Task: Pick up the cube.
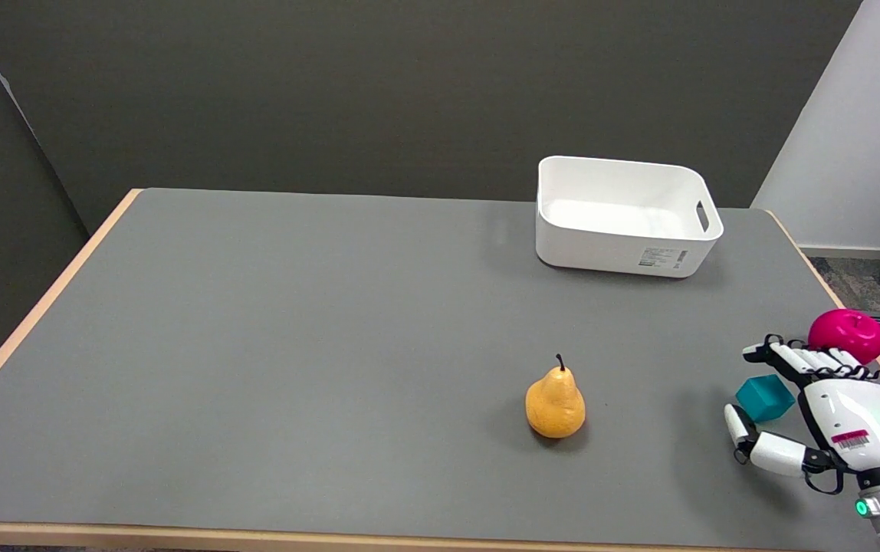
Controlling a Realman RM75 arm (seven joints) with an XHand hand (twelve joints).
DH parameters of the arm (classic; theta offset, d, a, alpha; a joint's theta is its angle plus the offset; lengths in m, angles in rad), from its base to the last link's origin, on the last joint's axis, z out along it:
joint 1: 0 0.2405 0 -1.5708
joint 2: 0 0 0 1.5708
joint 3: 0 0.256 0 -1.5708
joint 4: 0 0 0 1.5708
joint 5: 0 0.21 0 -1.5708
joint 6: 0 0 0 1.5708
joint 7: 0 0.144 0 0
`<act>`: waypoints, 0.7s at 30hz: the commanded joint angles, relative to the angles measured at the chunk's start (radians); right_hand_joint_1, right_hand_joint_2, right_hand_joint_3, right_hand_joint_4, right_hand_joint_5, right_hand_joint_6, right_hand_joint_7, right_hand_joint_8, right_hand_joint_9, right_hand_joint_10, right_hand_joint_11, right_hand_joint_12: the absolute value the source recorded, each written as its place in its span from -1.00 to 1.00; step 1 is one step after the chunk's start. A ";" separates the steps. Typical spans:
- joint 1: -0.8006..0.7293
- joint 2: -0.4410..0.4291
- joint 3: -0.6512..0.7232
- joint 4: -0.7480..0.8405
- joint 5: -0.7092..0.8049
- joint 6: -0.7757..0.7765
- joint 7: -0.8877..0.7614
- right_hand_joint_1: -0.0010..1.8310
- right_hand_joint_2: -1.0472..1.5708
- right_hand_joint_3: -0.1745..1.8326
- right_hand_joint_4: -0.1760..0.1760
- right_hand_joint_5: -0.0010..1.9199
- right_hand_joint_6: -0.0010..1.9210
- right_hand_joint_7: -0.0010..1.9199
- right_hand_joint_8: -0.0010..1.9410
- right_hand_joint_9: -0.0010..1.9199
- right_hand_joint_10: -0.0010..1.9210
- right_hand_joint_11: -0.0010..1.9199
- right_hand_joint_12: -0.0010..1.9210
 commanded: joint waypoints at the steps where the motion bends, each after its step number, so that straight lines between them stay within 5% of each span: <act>1: 0.049 0.012 -0.008 -0.034 0.076 -0.080 0.003 -0.49 0.30 0.07 0.71 -0.60 -0.17 -0.45 -0.40 -0.48 0.07 -0.66 0.50; 16: 0.047 0.017 -0.013 -0.019 0.117 -0.086 0.003 -0.48 0.30 0.08 0.79 -0.59 -0.14 -0.45 -0.39 -0.47 0.08 -0.64 0.51; 21: 0.050 0.019 -0.013 -0.011 0.110 -0.077 0.003 -0.28 0.32 0.11 0.79 -0.54 -0.01 -0.40 -0.30 -0.41 0.15 -0.56 0.61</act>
